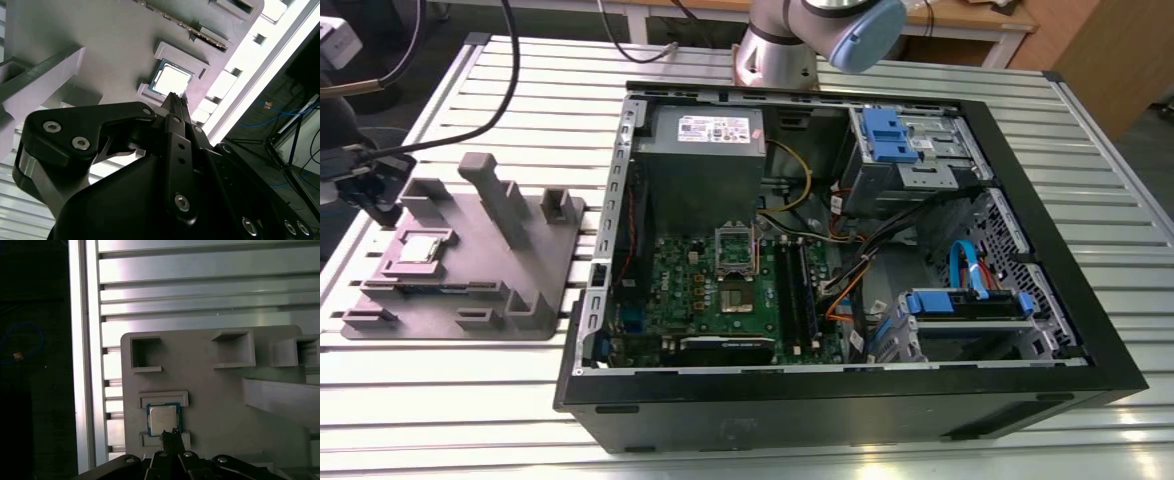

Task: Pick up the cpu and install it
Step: 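Reach for the cpu, then pick up the cpu and move it towards the insertion slot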

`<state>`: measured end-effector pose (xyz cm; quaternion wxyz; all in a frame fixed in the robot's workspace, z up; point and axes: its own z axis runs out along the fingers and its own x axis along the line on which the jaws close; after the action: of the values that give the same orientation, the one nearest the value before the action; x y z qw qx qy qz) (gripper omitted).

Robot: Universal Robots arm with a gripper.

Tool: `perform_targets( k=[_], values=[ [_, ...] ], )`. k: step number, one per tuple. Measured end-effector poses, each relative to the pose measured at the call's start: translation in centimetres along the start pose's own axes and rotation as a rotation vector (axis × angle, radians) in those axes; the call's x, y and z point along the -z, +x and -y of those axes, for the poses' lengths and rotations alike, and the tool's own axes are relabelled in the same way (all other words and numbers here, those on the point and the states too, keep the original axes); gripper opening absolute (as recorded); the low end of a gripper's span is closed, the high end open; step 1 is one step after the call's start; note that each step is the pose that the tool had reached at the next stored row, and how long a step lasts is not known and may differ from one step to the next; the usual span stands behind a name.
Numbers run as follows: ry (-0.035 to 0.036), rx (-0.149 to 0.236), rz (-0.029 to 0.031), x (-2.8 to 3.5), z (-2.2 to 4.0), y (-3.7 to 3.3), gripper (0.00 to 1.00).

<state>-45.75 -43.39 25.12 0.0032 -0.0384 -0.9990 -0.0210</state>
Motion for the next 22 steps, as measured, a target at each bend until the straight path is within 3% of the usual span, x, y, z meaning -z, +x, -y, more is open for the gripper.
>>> perform_targets(
  k=[15,22],
  values=[
    [0.0000,0.000,0.0000,-0.15,-0.05,0.01,0.11],
    [0.0013,0.000,0.0001,-1.20,0.00,0.00,0.11]
  ],
)
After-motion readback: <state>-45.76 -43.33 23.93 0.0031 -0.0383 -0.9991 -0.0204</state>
